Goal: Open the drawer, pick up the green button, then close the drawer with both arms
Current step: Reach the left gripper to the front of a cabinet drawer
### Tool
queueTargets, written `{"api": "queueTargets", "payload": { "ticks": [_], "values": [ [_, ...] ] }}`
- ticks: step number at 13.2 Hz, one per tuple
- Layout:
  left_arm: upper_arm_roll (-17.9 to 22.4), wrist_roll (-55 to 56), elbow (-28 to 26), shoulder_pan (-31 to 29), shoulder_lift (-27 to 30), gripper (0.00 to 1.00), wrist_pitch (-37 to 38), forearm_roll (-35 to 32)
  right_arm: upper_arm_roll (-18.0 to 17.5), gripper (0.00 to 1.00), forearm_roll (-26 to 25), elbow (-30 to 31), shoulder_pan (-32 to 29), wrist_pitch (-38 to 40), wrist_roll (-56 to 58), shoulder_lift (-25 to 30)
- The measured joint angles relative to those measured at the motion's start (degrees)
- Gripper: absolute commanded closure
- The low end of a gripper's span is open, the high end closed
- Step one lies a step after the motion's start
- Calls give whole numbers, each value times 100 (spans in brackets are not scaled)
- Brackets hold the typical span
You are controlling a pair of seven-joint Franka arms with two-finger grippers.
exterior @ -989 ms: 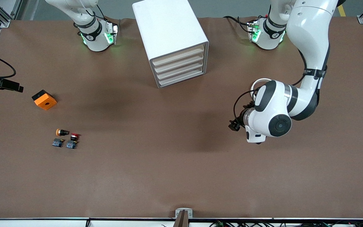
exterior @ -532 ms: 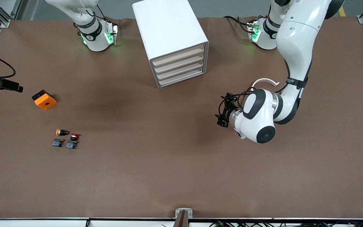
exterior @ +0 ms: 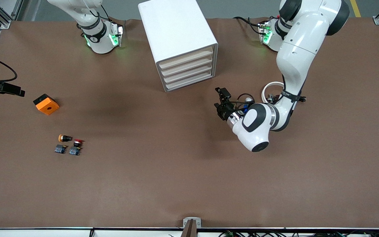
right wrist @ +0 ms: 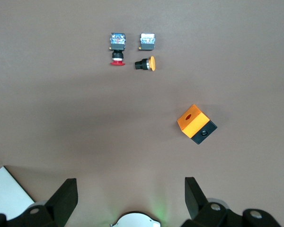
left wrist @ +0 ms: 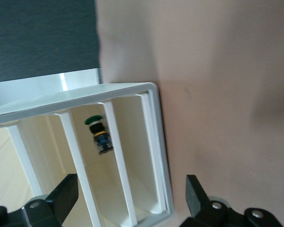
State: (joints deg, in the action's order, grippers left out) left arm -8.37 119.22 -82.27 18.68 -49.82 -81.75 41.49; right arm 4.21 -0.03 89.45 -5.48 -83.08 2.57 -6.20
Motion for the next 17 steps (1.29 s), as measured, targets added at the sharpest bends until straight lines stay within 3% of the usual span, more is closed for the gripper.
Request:
{"api": "queueTargets", "payload": {
  "ticks": [1,2,3,6,17],
  "values": [
    [-66,160,2,0,-76,27,78,27,-1,0,24,0,0,-1,0,0],
    [-129,299,4,1,-131,39,121,32,-1,0,43,0,0,-2,0,0],
    [-178,408,5,3,-181,47,140,32,-1,0,60,0,0,-3,0,0],
    [-273,460,5,7,-278,61,180,33,1,0,96,5,0,4,-1,-4],
    [-526,479,-583,444,-508,62,430,33,3,0,101,7,8,2,-1,-11]
  ]
}}
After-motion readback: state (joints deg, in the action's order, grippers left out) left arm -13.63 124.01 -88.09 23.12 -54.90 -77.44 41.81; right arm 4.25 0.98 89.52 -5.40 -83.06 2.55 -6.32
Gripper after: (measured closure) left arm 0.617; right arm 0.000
